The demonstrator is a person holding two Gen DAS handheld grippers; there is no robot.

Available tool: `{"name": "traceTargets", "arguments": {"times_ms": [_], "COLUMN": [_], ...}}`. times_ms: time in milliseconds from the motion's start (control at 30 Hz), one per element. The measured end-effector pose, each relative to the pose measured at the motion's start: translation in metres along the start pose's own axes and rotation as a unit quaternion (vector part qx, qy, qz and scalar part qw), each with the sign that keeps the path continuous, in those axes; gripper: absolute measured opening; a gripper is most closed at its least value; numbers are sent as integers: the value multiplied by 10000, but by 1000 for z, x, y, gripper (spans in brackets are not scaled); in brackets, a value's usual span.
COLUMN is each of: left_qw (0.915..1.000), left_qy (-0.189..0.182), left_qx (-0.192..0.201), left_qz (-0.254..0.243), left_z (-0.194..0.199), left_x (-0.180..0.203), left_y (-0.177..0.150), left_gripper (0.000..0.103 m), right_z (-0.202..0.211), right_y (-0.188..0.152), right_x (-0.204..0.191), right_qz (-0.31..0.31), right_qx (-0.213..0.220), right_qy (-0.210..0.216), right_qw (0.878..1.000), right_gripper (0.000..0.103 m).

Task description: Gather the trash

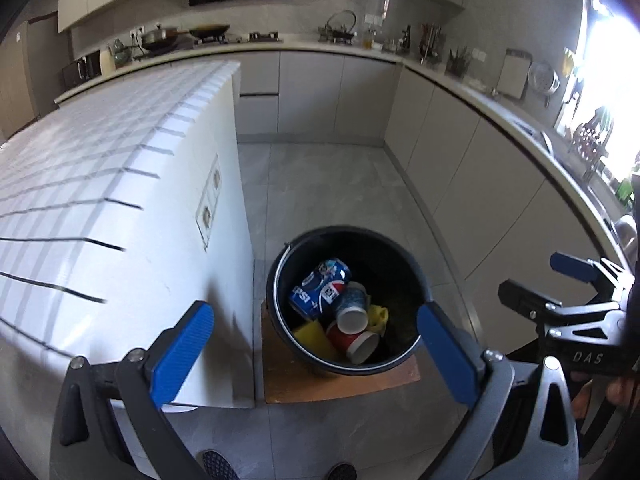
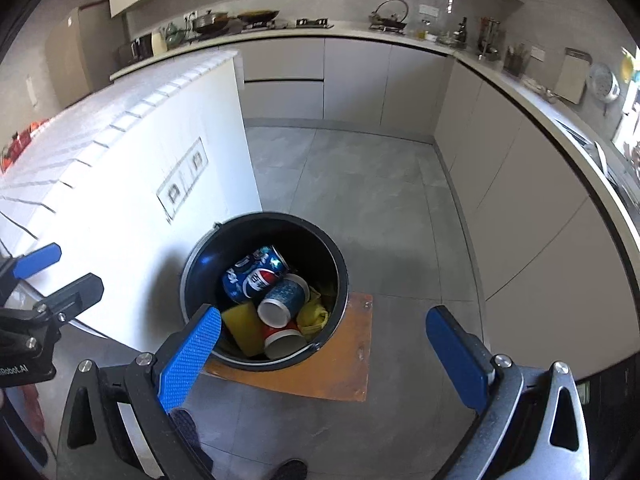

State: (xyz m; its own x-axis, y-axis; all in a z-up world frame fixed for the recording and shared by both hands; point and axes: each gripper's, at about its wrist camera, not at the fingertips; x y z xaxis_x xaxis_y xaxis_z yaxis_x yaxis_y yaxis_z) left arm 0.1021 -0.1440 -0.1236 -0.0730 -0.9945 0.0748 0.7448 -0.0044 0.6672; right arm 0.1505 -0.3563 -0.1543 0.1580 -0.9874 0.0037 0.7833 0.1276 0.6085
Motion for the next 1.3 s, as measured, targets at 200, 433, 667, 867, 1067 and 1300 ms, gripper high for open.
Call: {"name": "traceTargets", "arguments": {"times_ms": [200, 433, 667, 867, 1067, 1300], "left_qw": [9996, 9989, 9982, 9973, 9954, 9918], "left_qy": [-8, -28, -23, -43, -41, 91], "left_qx": [263, 462, 588, 737, 959, 1268], "left_qz": [-94, -73, -70, -6, 29, 139], "left_z": [27, 43, 59, 81, 119, 145], "left_x": [1, -5, -10, -13, -21, -32], "left_y": [4, 7, 9, 10, 10, 9], "left_gripper": [103, 103, 103, 103, 103, 103], "right_z": [44, 70, 89, 109, 144, 174], "right_y": [7, 11, 12, 14, 7, 4], "right_x": [-19, -34, -41, -45, -55, -71], "right_qz": [36, 43, 56, 31, -10, 101], "right_qx": [348, 566, 729, 870, 1098, 1358], "right_qy": [26, 83, 109, 81, 63, 112], "right_qw": [9994, 9984, 9973, 9962, 9939, 9906], "right_gripper": [103, 103, 103, 103, 103, 103]}}
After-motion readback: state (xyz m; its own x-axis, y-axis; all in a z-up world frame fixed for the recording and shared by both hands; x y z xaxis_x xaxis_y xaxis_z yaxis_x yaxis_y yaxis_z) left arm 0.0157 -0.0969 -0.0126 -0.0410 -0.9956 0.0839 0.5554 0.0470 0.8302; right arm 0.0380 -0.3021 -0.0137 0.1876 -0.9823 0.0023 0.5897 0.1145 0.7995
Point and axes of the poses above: each gripper's, at about its wrist camera, not at the fingertips, and z roughly against the way its jaws point, x to its right, y to its top, and after that the axes turned 2 degrees about y, right-handed
